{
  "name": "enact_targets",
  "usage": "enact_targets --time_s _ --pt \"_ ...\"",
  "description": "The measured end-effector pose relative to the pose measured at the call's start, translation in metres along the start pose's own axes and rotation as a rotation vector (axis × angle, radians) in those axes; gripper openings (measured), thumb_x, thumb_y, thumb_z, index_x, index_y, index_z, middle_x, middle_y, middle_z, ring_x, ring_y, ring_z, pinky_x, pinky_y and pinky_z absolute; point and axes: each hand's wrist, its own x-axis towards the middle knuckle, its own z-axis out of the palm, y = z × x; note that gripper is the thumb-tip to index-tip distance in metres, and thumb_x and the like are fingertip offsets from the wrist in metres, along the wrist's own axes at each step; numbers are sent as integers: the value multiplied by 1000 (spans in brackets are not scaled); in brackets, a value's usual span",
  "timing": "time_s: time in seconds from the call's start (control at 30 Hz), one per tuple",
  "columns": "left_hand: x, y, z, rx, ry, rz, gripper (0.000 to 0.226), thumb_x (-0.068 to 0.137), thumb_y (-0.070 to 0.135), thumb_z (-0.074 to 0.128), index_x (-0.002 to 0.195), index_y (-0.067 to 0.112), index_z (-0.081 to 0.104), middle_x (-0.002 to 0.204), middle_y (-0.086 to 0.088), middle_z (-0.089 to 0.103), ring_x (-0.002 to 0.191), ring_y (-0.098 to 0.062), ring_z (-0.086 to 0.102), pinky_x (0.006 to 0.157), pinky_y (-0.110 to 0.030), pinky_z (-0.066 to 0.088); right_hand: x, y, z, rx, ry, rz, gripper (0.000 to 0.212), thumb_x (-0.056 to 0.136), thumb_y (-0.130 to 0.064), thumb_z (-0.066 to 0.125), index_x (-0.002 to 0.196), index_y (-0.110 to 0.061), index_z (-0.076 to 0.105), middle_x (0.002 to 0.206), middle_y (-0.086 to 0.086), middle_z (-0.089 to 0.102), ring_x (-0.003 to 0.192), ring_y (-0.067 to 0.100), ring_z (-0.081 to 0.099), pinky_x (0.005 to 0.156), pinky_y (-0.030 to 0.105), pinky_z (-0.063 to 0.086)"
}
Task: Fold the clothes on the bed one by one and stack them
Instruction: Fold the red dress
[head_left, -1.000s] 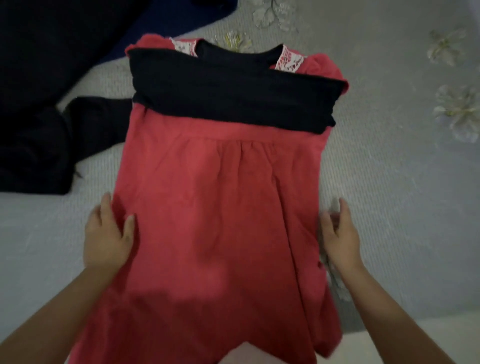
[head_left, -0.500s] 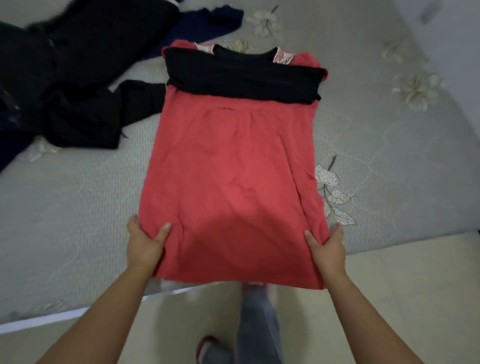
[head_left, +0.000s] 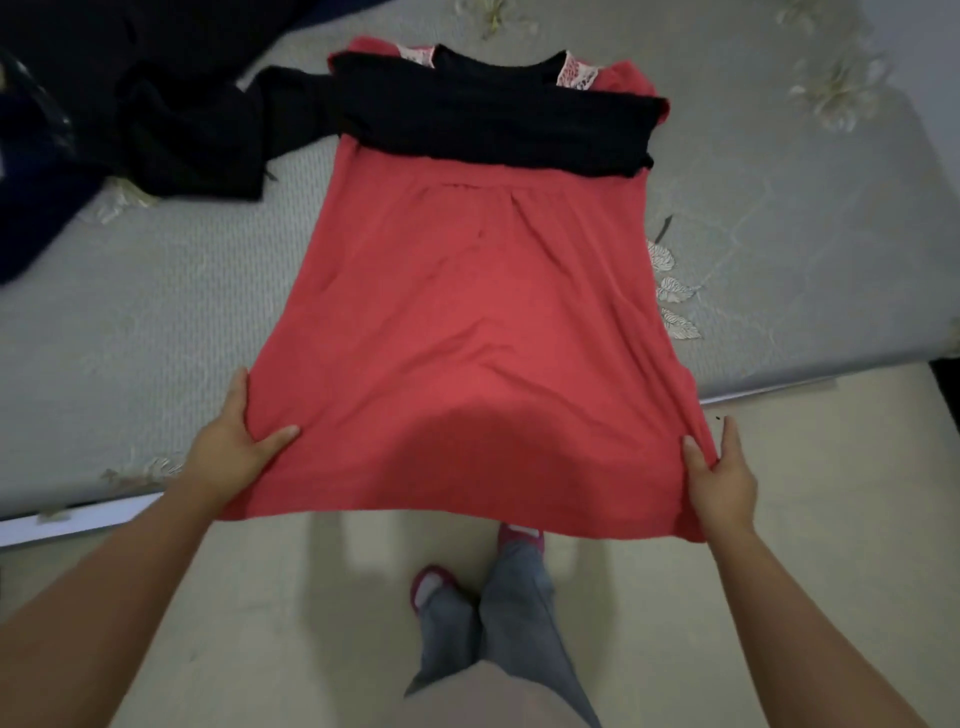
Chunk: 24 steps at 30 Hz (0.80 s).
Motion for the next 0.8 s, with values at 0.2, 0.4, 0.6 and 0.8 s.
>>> enact_targets --time_s 0.2,0.4,0.6,0.8 --pt "-2 17 -2 -125 176 78 80 86 20 62 147 15 10 136 -25 44 117 -46 46 98 -42 36 -6 -28 8 255 54 -52 63 91 -19 53 145 -14 21 145 15 36 132 25 36 104 25 26" --pt "31 95 -40 -158 286 191 75 90 25 55 147 19 7 125 -30 51 108 -48 51 91 -43 39 34 -119 -14 332 179 -217 59 93 -16 50 144 -13 22 147 13 32 132 25 35 95 11 23" --pt "104 181 -60 -175 377 235 72 91 25 53 147 21 8 116 -31 56 102 -45 53 86 -41 40 108 -197 -12 302 193 -290 56 94 -19 48 144 -15 23 141 17 40 129 28 39 103 22 26" --pt "220 245 -73 -503 384 165 72 90 16 55 147 19 11 146 -12 33 131 -24 36 104 -22 26 233 -262 5 443 143 -111 44 93 -17 50 136 -12 40 131 9 52 121 22 49 102 28 34"
